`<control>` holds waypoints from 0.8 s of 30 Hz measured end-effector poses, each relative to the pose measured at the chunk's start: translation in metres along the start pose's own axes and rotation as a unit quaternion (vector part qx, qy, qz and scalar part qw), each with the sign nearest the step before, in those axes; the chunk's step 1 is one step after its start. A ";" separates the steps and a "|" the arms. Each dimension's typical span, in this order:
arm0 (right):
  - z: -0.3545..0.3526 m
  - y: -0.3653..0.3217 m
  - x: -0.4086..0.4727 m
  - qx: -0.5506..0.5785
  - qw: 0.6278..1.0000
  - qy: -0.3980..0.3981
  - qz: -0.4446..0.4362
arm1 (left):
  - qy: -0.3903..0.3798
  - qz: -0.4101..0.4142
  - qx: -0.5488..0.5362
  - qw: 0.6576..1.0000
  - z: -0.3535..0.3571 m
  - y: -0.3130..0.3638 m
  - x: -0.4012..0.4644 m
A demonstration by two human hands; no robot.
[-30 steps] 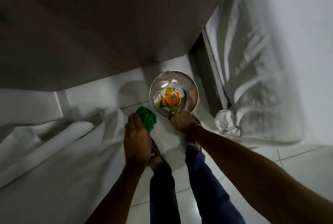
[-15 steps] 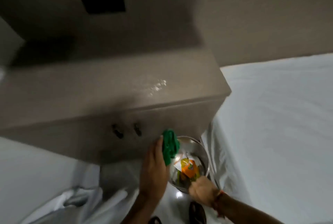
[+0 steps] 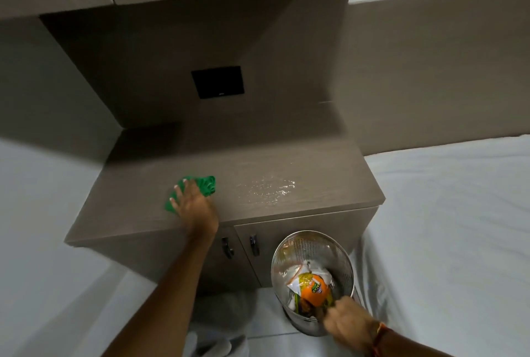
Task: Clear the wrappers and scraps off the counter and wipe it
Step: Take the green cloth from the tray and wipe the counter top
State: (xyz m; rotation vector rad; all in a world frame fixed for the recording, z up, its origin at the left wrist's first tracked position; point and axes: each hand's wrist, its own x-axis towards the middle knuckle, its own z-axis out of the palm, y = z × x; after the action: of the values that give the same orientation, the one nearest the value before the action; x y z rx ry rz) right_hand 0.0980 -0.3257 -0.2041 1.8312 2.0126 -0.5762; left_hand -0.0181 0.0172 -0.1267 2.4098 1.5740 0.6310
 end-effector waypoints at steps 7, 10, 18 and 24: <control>0.003 0.000 0.010 0.011 0.999 -0.028 -0.010 | -0.008 -0.003 -0.086 0.996 0.038 0.067 0.000; 0.003 0.002 0.010 0.017 1.000 -0.016 -0.009 | -0.023 0.027 -0.102 0.994 0.047 0.093 -0.012; 0.009 0.008 0.002 0.016 0.999 0.034 -0.020 | -0.120 0.125 -0.204 0.963 0.055 0.141 -0.061; -0.001 0.013 -0.016 -0.041 0.996 0.063 -0.042 | -0.280 0.222 -0.206 0.911 0.034 0.125 -0.069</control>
State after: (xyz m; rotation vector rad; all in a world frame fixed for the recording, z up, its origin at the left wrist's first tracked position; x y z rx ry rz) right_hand 0.1120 -0.3372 -0.1955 1.7816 2.1699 -0.4033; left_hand 0.0762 -0.0954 -0.1259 2.3206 0.5991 0.2516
